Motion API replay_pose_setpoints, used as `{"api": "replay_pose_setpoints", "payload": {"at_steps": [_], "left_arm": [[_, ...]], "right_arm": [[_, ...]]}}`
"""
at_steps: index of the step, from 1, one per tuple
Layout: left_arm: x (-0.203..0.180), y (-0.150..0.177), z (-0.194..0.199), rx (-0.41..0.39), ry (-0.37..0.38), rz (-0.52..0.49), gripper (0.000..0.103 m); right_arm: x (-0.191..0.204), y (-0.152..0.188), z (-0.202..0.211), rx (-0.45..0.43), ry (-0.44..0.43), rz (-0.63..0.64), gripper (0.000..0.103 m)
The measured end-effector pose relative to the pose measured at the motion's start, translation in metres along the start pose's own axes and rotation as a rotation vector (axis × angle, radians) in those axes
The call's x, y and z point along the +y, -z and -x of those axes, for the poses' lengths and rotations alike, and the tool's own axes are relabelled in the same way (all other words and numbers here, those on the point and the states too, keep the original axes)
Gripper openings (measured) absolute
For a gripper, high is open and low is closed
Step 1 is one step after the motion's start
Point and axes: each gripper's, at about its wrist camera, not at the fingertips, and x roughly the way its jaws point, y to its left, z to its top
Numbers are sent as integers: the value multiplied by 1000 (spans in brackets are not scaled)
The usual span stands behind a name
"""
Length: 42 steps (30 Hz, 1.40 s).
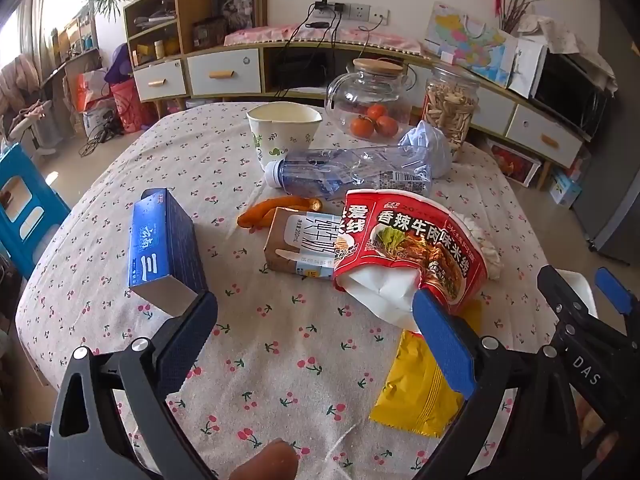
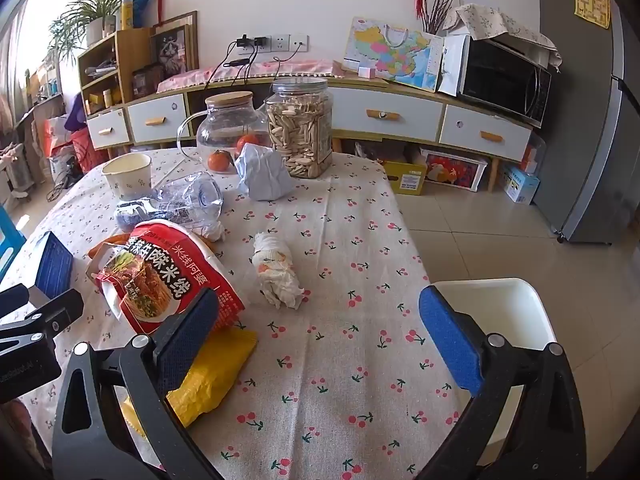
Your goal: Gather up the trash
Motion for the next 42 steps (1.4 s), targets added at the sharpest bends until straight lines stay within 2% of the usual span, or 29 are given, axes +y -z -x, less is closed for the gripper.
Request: {"api": "replay_pose_setpoints", "payload": {"at_steps": [12,18,42], "left_arm": [[2,-2,1,5,1,6,95],[-11,8,-8,6,-1,0,95],[-3,6,-8,21,9,6,95]], "right_arm": [[1,2,0,-6,-2,9,96],[5,2,-1,-8,-7,16,96],[3,4,0,-2,-8,11,96]]}}
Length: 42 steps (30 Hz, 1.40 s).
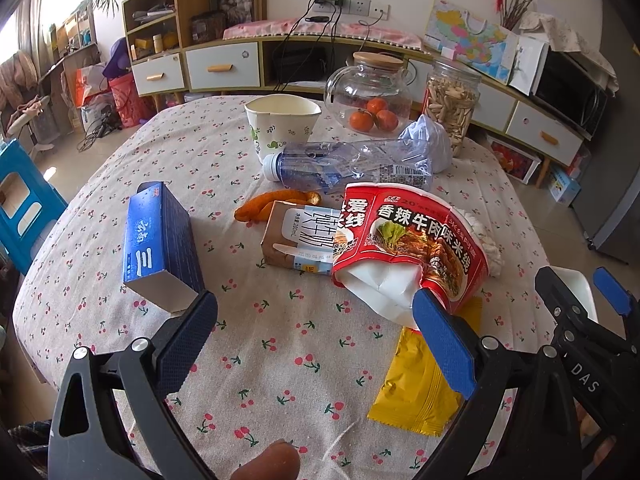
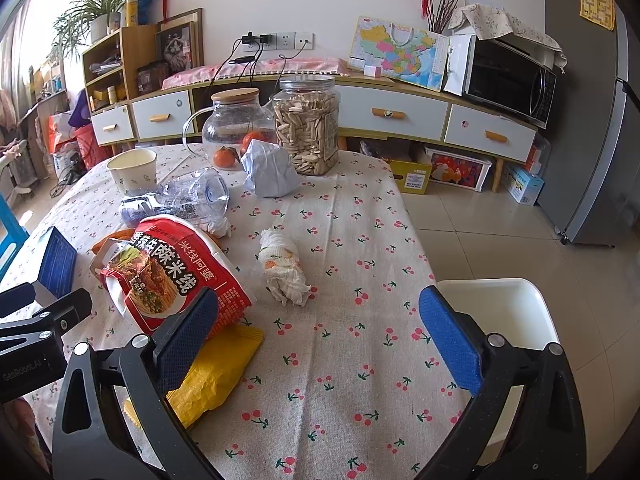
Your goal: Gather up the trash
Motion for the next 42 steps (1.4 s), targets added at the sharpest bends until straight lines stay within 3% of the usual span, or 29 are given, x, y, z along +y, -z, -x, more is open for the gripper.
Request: {"api": "replay_pose_setpoints", "payload": {"at_steps": [42], "left_arm": [[3,-2,2,-3,-4,0,95]], "right_arm": [[-1,4,-3,2,1,0,96]]}}
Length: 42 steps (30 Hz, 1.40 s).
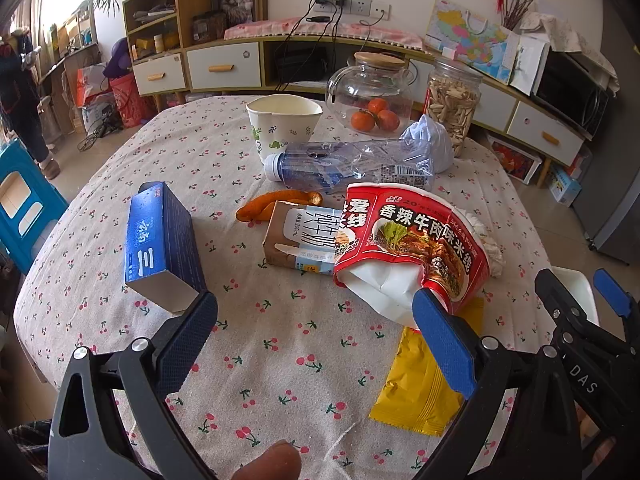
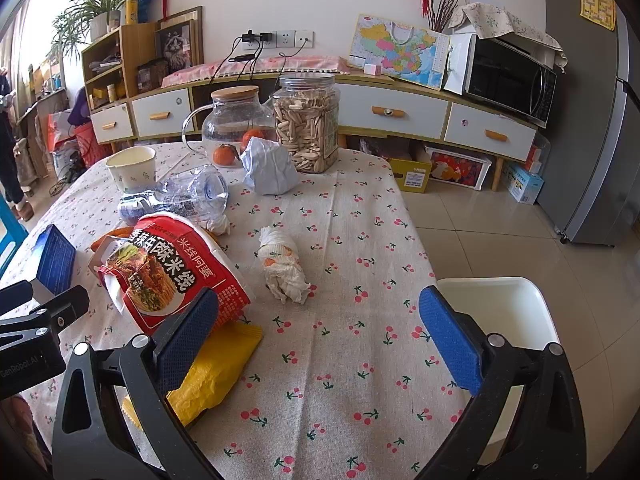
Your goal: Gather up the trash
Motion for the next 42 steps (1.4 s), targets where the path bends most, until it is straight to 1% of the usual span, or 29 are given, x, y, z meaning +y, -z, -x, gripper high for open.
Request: {"api": "replay_pose_setpoints", "payload": {"at_steps": [23,28,30,32,34,36,38,39,40,41,42], "left_arm": [[0,0,-1,3,0,-1,95],[2,2,-1,8,-3,0,95],[4,4,-3,17,-13,2,95],[7,5,-11,54,-40,10,95],[12,7,-23,130,-52,29,95],[15,11,-38,242,-52,47,95],[18,17,-54,359,-75,48,95],[18,20,-61,405,-101,26,95],[16,21,-64,425,-135,-8,95],[13,21,-64,424,-184,-55,95],[8,19,-63,406,-245,-119,95]], "right_arm": [[1,-1,0,2,-1,1,96],[1,4,-4,14,1,4,96],[1,5,-7,40,0,-2,96],[0,4,-12,82,0,-18,96],[-4,5,-18,125,-3,-43,96],[-7,4,-21,159,-10,-70,96],[-10,3,-24,180,-14,-92,96],[-12,2,-25,187,-14,-101,96],[-14,1,-26,195,-14,-111,96],[-15,0,-27,203,-14,-123,96],[-17,-2,-29,214,-17,-137,96]]}}
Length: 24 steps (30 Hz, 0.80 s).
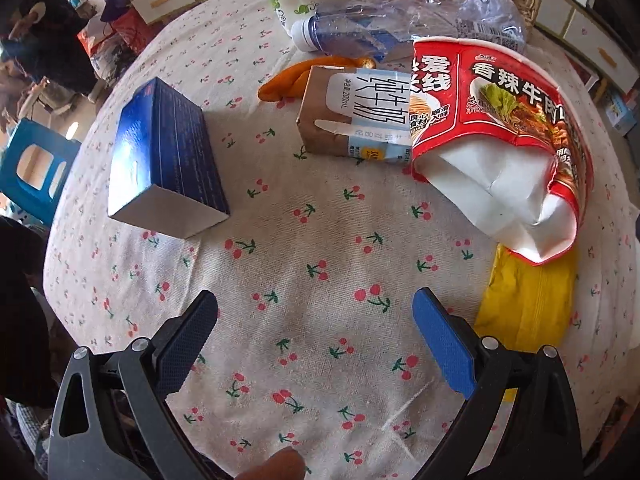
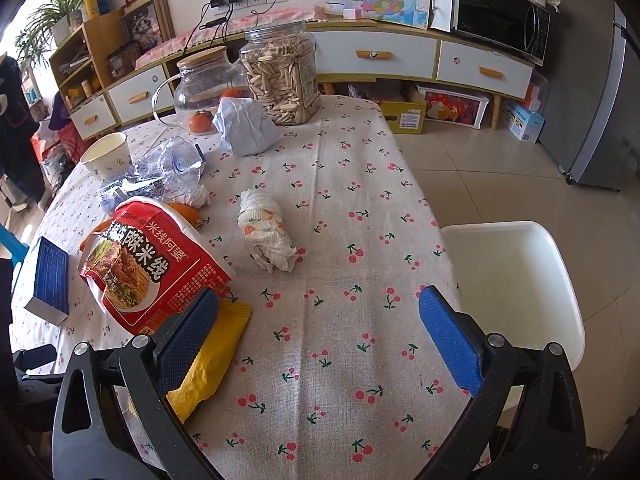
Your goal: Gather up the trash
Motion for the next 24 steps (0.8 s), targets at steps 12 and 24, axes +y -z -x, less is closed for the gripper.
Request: {"api": "replay_pose_setpoints", "payload": {"at_steps": [12,24], "left_arm": [[-38,-5,38,-419,-765,-278,95],[-60,-40,28,-490,-935,-289,95]], "right_arm": [[-35,-8,-19,103,-21,-151,96],[-35,-1,-35,136,26,-119,96]]}}
